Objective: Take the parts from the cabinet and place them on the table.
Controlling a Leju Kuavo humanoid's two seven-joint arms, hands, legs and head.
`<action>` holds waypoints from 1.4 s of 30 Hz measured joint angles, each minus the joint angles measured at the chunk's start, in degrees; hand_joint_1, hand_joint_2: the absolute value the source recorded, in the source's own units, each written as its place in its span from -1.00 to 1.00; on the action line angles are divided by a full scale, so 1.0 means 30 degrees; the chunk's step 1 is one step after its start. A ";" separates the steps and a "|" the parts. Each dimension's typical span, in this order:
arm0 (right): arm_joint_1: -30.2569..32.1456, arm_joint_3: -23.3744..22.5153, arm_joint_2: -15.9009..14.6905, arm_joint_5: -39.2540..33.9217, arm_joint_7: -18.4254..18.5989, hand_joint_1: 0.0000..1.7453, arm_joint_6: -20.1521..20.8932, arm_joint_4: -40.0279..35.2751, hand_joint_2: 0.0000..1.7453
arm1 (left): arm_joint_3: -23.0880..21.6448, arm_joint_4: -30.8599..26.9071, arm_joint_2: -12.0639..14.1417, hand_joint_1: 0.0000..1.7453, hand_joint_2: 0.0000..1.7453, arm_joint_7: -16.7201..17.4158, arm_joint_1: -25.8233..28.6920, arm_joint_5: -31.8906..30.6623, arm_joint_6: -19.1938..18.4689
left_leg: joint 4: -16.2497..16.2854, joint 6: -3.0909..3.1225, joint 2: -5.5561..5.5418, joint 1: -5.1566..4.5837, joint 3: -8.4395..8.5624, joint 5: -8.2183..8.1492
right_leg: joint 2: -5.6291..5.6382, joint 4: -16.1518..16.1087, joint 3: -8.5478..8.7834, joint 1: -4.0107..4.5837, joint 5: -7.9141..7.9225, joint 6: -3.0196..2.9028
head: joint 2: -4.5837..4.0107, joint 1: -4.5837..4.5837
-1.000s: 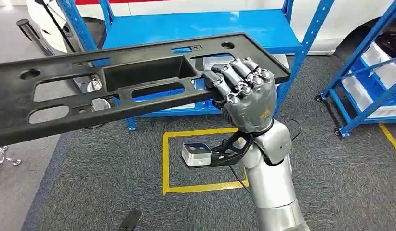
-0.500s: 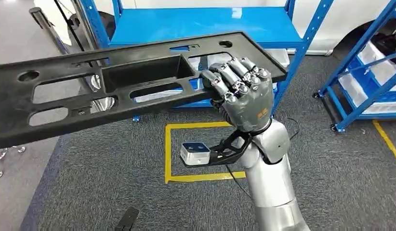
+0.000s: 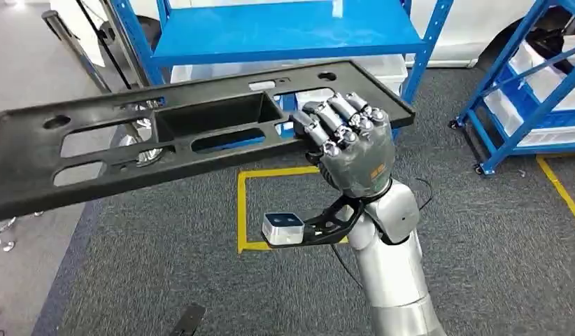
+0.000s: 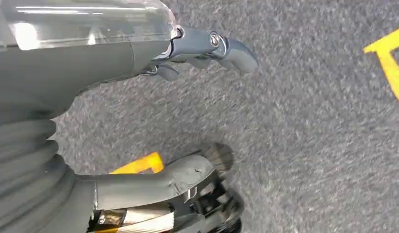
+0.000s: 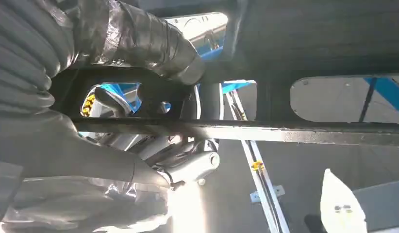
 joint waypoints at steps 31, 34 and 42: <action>0.0675 -0.0015 -0.0189 -0.0095 0.0000 1.00 0.0000 -0.0546 1.00 | -0.0780 0.0000 -0.0022 -1.00 1.00 0.0197 -0.0407 -0.0386 -0.0276 | 0.0639 0.0029 0.0009 -0.0038 0.0008 -0.0348 | -0.0024 -0.0183 0.0181 0.0032 -0.0066 -0.0045 | 0.0000 -0.0021; 0.0677 -0.0015 -0.0189 -0.0109 0.0000 1.00 0.0000 -0.0546 1.00 | -0.0787 0.0000 -0.0015 -1.00 1.00 0.0197 -0.0429 -0.0342 -0.0270 | 0.1561 -0.0046 0.0009 -0.0012 0.0492 0.0154 | -0.0019 -0.0111 -0.0568 0.0051 0.0461 0.0006 | 0.0000 -0.0022; 0.0570 -0.0044 -0.0160 -0.0110 0.0000 1.00 -0.0007 -0.0707 1.00 | -0.0845 0.0000 0.0058 -1.00 1.00 0.0139 -0.0777 -0.0255 -0.0277 | -0.4218 0.0857 -0.0036 -0.0235 0.3987 0.1206 | -0.0005 -0.0227 -0.1198 0.0106 0.1590 0.0806 | 0.0000 -0.0007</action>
